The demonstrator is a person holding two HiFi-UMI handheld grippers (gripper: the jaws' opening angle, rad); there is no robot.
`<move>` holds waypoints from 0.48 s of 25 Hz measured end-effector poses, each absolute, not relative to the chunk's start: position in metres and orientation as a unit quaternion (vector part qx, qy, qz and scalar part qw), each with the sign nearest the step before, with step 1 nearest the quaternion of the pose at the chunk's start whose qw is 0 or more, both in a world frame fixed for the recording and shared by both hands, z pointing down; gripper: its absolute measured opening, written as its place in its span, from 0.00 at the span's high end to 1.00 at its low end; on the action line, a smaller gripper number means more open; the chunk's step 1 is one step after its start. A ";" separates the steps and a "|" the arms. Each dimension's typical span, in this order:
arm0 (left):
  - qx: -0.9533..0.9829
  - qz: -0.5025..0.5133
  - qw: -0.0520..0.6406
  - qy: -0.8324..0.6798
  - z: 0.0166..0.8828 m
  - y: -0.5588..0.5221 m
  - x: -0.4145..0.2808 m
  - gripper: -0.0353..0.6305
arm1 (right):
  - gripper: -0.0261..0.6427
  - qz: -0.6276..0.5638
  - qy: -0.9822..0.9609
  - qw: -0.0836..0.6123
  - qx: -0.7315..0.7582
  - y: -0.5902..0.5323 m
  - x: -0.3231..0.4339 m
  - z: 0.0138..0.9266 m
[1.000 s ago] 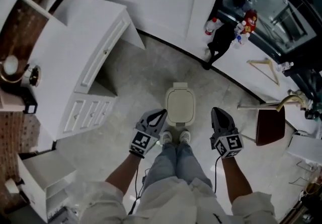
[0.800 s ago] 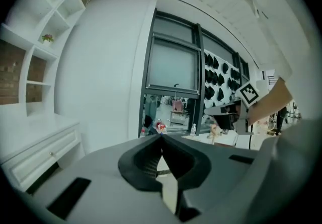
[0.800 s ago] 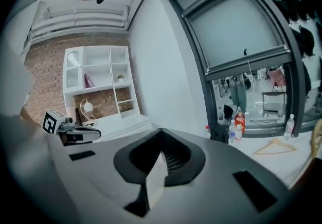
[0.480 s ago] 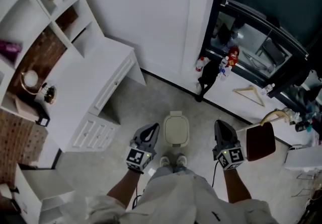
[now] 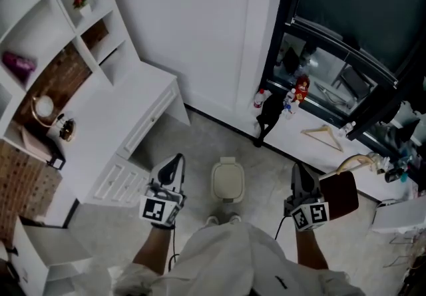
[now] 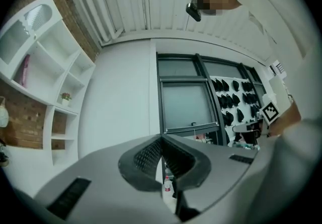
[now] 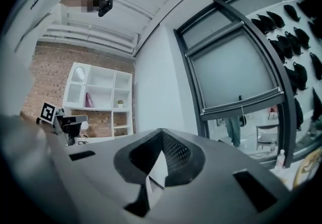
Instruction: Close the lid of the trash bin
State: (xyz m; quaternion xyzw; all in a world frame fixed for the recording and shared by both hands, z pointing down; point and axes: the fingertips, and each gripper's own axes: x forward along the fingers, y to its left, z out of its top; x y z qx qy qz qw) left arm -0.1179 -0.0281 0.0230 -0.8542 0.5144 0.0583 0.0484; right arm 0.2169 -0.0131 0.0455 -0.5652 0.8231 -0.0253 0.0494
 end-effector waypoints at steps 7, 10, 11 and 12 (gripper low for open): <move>-0.840 0.077 0.055 0.535 0.019 -0.038 -0.144 0.91 | 0.93 -0.010 0.810 0.054 -0.583 -0.021 0.232 0.037; -0.840 0.070 0.050 0.536 0.027 -0.040 -0.142 0.91 | 0.93 -0.011 0.807 0.055 -0.588 -0.022 0.235 0.038; -0.841 0.069 0.050 0.535 0.028 -0.041 -0.140 0.91 | 0.93 -0.011 0.805 0.055 -0.590 -0.022 0.235 0.038; -0.842 0.069 0.052 0.532 0.028 -0.041 -0.138 0.91 | 0.93 -0.011 0.804 0.055 -0.592 -0.023 0.236 0.039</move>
